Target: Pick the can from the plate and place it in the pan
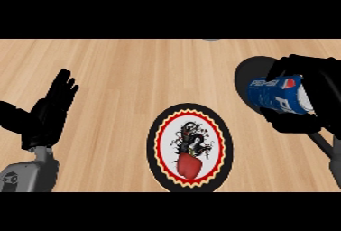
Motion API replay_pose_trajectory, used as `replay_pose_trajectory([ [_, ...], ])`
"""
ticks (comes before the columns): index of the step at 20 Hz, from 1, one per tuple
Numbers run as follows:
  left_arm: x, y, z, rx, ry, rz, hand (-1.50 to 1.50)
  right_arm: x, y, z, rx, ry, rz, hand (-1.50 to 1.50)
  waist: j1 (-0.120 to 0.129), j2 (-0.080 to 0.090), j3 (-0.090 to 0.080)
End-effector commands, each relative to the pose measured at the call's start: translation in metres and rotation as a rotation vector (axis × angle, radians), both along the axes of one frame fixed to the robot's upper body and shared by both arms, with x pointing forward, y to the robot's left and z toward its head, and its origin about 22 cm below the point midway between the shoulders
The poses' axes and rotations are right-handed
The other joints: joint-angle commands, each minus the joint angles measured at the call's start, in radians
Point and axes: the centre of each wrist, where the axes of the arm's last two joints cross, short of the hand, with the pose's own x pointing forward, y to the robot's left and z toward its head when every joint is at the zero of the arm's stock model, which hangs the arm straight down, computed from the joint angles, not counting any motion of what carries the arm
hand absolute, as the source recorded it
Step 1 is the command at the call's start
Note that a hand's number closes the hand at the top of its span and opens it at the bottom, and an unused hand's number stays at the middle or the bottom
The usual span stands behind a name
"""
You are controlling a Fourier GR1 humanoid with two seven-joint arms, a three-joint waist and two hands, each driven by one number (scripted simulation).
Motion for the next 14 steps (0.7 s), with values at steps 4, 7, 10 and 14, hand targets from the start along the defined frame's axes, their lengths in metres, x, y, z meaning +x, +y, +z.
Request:
replay_pose_trajectory([
  [4, 0.000, 0.006, 0.011, -0.001, 0.002, -0.004, 0.00, 0.050, -0.073, -0.026, 0.079, -0.016, -0.070, 1.50, 0.006, 0.001, 0.000],
  [7, -0.012, -0.012, 0.006, -0.008, -0.010, -0.020, 0.00, 0.081, -0.097, -0.033, 0.104, -0.010, -0.081, 1.50, 0.025, 0.004, 0.001],
  [10, 0.002, 0.000, 0.000, -0.013, 0.005, -0.036, 0.00, 0.098, -0.097, -0.059, 0.078, 0.015, -0.038, 1.50, 0.015, 0.003, 0.000],
  [14, 0.008, -0.021, -0.013, 0.017, 0.010, -0.014, 0.00, 0.120, -0.115, -0.079, 0.105, 0.043, 0.015, 1.50, 0.022, 0.009, 0.000],
])
